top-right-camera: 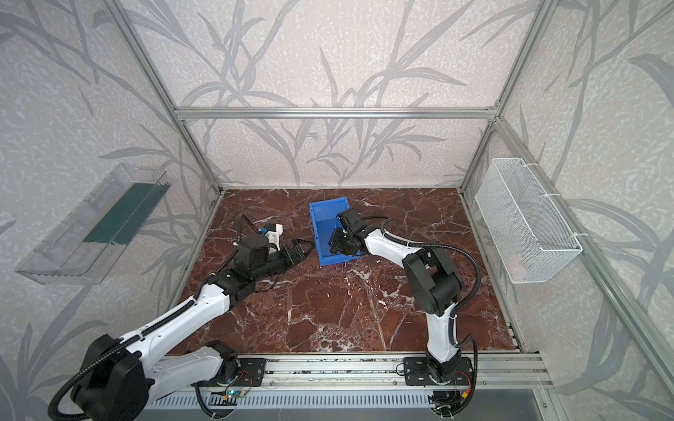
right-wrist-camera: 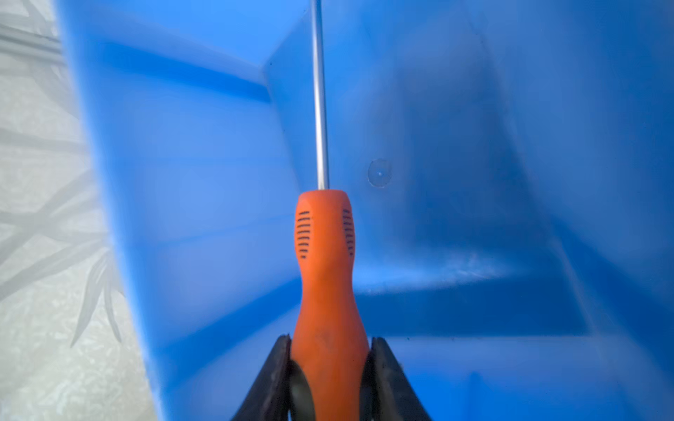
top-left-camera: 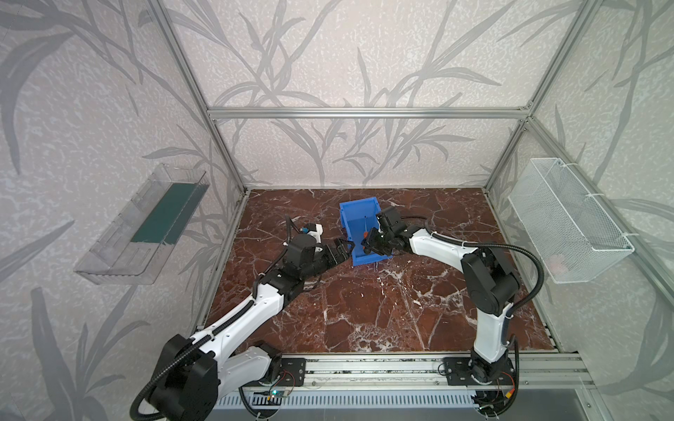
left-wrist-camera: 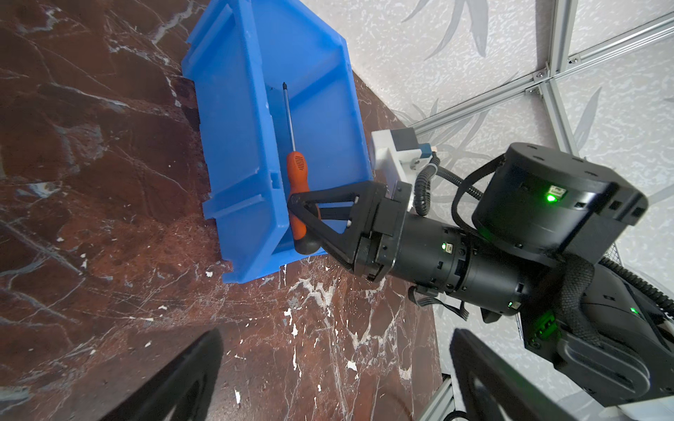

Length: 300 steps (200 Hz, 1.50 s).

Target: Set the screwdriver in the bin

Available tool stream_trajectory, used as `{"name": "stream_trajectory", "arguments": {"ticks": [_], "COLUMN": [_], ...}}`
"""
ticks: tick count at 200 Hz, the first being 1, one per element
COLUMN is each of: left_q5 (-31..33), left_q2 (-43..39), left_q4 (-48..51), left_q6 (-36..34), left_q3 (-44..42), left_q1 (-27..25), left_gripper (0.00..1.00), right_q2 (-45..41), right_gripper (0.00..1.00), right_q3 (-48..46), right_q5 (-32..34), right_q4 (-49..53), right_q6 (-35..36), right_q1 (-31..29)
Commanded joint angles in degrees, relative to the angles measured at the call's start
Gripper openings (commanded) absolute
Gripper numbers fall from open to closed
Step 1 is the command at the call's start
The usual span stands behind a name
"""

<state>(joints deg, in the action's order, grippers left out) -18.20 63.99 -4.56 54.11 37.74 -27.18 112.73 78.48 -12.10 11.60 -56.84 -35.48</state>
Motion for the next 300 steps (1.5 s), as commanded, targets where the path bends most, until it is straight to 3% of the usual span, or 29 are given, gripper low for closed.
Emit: {"name": "stream_trajectory", "arguments": {"ticks": [1, 67, 121, 164, 195, 238, 261, 300], "left_q5": [-0.6, -0.3, 0.4, 1.0, 2.9, 19.9, 27.3, 40.4], "left_q2": [-1.2, -3.3, -6.7, -8.0, -7.7, -8.3, -9.4, -7.9], "left_q4": [-1.6, -0.1, 3.5, 6.3, 11.9, 21.5, 19.8, 15.1], "left_q6": [1.3, 0.1, -1.7, -3.9, -9.1, -16.6, -19.3, -24.4], "left_q3": [-0.8, -2.1, -2.1, -1.1, 2.5, 8.1, 7.1, 4.3], "left_q1": [0.4, 0.9, 2.1, 3.6, 6.2, 11.0, 13.7, 16.5], "left_gripper": [0.99, 0.99, 0.99, 0.99, 0.99, 0.99, 0.99, 0.99], "right_q2": [1.1, 3.9, 3.4, -1.8, -8.5, -19.7, -26.9, -36.4], "right_gripper": [0.21, 0.29, 0.41, 0.58, 0.81, 1.0, 0.99, 0.99], "right_q3": [2.8, 4.5, 5.4, 5.5, 1.6, -7.5, -16.5, -28.0], "right_q5": [4.7, 11.5, 12.1, 12.8, 12.1, 20.1, 23.7, 33.0], "right_q4": [-0.3, 0.3, 0.3, -0.2, -7.5, -13.8, -19.9, -20.8], "right_q6": [-4.1, -12.2, -11.0, -6.0, -0.4, 12.1, 17.2, 29.3], "right_q1": [-1.2, -2.7, -3.1, -3.1, -3.1, -2.3, 0.4, 7.0]}}
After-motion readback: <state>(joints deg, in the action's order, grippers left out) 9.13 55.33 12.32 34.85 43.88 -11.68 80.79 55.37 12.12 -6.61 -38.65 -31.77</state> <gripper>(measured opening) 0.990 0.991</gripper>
